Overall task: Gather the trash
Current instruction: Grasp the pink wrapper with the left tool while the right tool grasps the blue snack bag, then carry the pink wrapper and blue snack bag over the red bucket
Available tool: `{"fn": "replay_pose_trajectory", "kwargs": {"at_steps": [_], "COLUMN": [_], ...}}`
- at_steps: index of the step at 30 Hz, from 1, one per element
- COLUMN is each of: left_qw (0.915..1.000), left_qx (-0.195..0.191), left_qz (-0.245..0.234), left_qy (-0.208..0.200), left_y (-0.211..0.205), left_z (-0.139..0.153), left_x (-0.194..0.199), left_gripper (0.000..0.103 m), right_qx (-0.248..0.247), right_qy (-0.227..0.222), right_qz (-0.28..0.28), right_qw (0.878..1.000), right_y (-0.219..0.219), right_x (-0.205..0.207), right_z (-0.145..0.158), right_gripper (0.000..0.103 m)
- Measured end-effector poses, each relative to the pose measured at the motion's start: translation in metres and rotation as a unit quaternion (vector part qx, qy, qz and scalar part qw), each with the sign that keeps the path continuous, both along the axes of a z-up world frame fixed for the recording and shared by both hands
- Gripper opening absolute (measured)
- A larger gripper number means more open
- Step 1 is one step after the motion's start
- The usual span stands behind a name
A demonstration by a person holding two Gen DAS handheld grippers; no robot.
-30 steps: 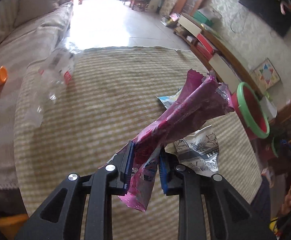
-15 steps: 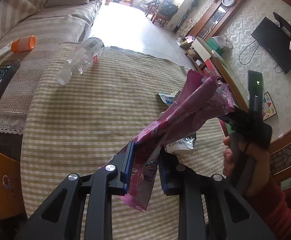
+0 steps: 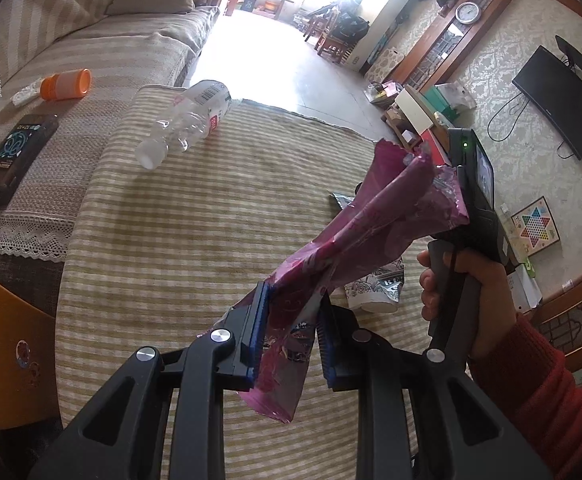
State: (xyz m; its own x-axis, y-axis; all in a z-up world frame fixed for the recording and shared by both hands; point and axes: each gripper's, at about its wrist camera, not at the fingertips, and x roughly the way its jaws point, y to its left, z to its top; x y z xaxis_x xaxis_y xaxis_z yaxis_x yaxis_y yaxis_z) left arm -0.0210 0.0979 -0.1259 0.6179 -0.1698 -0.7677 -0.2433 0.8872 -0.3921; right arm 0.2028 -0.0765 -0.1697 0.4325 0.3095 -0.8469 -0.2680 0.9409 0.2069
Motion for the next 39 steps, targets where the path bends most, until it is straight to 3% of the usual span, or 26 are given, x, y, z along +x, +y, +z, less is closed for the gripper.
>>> {"fn": "replay_pose_trajectory", "kwargs": {"at_steps": [4, 10, 12, 14, 17, 18, 31, 39], "left_qw": [1.0000, 0.9999, 0.9999, 0.9998, 0.9998, 0.9998, 0.9997, 0.9997], "left_qx": [-0.005, -0.004, -0.005, -0.006, -0.006, -0.006, -0.004, 0.011], "left_qz": [0.006, 0.012, 0.015, 0.017, 0.018, 0.019, 0.025, 0.024], "left_qy": [0.001, -0.001, -0.002, -0.002, -0.002, -0.002, 0.002, -0.001], "left_y": [0.004, 0.008, 0.010, 0.010, 0.011, 0.011, 0.013, 0.007], "left_z": [-0.002, -0.002, -0.002, -0.002, -0.003, -0.004, -0.006, -0.002], "left_x": [-0.001, -0.002, -0.003, -0.003, -0.003, -0.004, -0.004, -0.003], "left_gripper": [0.021, 0.021, 0.021, 0.021, 0.021, 0.021, 0.021, 0.021], "right_qx": [0.012, -0.012, -0.013, -0.008, -0.009, -0.009, 0.061, 0.083], "right_qy": [0.014, 0.003, -0.003, -0.001, 0.000, -0.004, -0.047, -0.112], "right_qz": [-0.005, 0.007, 0.009, 0.014, 0.032, 0.038, 0.050, 0.018], "right_qw": [1.000, 1.000, 1.000, 1.000, 0.999, 0.999, 0.996, 0.990], "right_y": [0.000, 0.009, 0.010, 0.012, 0.016, 0.018, 0.000, -0.040], "right_x": [0.000, -0.005, -0.007, -0.008, -0.011, -0.013, -0.051, -0.097], "right_z": [-0.003, -0.005, -0.002, -0.001, 0.000, 0.001, 0.051, 0.092], "right_gripper": [0.083, 0.082, 0.069, 0.045, 0.025, 0.023, 0.020, 0.020]}}
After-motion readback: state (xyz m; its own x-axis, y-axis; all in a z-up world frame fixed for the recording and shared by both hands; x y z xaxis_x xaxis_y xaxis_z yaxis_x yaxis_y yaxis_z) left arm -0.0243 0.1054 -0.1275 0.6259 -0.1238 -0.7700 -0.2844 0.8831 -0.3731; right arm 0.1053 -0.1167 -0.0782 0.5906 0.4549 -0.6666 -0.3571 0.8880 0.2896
